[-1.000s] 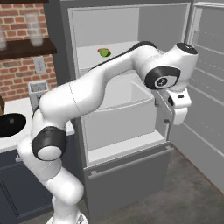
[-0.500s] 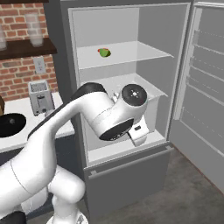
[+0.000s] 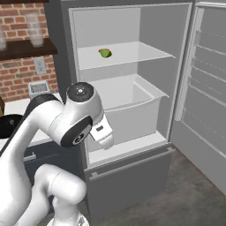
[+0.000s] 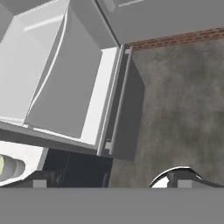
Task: Grab a lemon wedge from the fridge and one ice cube from the ice bowl, and put them in the glass of lemonade.
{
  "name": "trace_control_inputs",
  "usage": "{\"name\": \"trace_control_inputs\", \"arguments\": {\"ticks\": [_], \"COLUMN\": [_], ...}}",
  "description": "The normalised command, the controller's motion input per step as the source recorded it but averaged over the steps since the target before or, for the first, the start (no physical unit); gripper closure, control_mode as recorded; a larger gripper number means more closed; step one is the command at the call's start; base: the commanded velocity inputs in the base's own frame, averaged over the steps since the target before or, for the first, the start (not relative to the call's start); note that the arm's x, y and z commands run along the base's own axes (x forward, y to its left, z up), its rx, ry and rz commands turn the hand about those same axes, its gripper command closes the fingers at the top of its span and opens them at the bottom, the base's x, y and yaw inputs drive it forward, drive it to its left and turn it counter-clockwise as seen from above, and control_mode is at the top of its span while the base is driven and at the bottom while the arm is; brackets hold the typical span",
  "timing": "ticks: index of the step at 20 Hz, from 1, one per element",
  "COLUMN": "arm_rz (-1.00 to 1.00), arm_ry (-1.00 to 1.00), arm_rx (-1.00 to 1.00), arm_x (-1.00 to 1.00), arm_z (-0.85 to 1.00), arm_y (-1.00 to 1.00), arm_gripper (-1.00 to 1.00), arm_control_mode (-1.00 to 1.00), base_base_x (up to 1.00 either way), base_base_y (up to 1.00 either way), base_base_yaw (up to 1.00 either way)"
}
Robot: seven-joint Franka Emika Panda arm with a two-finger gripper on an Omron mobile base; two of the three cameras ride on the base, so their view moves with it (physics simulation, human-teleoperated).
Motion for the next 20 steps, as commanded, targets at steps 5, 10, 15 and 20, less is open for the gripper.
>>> {"name": "trace_control_inputs", "arguments": {"ticks": [5,10,15,20], "arm_rz": [0.0,0.0,0.1,0.1], "arm_ry": [0.08,0.0,0.08,0.0], "arm_rx": [-0.02,-0.01,-0.04,0.0], "arm_x": [-0.21,-0.36,-0.44,-0.23], "arm_z": [0.0,0.0,0.0,0.0], "arm_y": [0.35,0.58,0.53,0.11], "arm_gripper": [-1.0,-1.0,-1.0,-1.0], "arm_control_mode": [-1.0,-1.0,-1.0,-1.0], "base_base_x": [0.0,0.0,0.0,0.0], "base_base_y": [0.0,0.0,0.0,0.0], "base_base_yaw": [0.0,0.0,0.0,0.0]}}
